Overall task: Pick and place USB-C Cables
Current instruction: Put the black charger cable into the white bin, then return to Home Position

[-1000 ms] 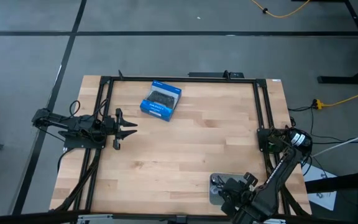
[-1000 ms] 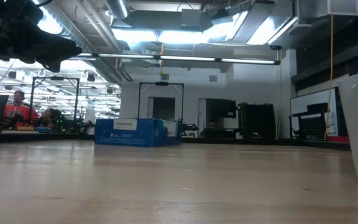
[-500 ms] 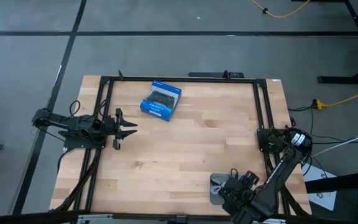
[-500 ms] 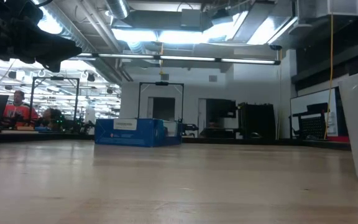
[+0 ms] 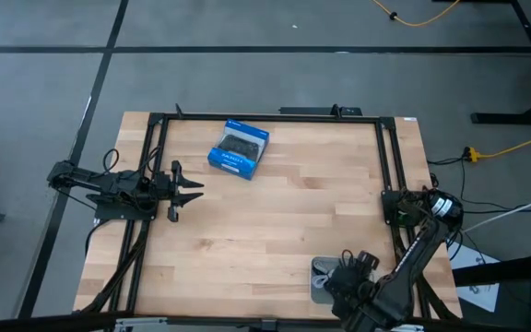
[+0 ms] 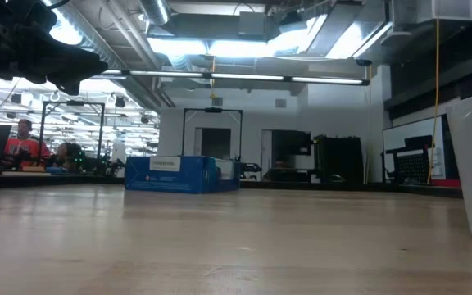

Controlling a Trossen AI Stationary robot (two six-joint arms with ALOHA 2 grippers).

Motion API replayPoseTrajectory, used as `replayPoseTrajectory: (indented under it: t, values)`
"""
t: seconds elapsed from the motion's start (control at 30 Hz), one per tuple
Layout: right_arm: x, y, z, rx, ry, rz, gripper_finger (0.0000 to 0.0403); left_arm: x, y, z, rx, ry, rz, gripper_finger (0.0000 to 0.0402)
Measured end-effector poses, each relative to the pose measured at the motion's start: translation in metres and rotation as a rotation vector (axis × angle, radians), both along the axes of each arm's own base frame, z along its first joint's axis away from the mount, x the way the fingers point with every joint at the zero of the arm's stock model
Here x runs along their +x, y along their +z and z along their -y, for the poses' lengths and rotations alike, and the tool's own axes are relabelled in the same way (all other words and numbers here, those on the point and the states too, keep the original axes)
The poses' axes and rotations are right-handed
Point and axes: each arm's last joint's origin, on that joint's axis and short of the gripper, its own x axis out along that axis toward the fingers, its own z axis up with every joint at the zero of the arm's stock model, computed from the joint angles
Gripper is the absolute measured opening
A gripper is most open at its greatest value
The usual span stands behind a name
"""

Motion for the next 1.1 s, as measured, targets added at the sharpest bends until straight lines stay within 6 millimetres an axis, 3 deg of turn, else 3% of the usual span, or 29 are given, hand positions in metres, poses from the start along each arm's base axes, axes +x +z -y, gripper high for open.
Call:
replayPoseTrajectory:
  t: [0.2,0.43,0.63,0.83,0.93,1.1]
  values:
    - [0.01,0.02,-0.005,0.022,0.158,0.037,0.0283,0.0,0.0,0.0,0.0,0.0,0.0,0.011]
    - [0.032,0.052,-0.017,-0.148,0.617,0.25,0.0283,0.0,0.0,0.0,0.0,0.0,0.0,0.011]
    - [0.054,0.074,-0.008,-0.201,0.882,0.237,0.0283,0.0,0.0,0.0,0.0,0.0,0.0,0.011]
    - [0.061,0.081,0.03,-0.133,0.925,0.128,0.0283,0.0,0.0,0.0,0.0,0.001,0.001,0.011]
    - [0.055,0.104,0.061,-0.074,0.908,0.171,0.0283,0.0,0.0,0.0,0.0,0.001,0.0,0.011]
    - [0.043,0.143,0.124,0.021,0.891,0.399,0.0283,0.0,0.0,0.0,0.0,0.001,0.001,0.011]
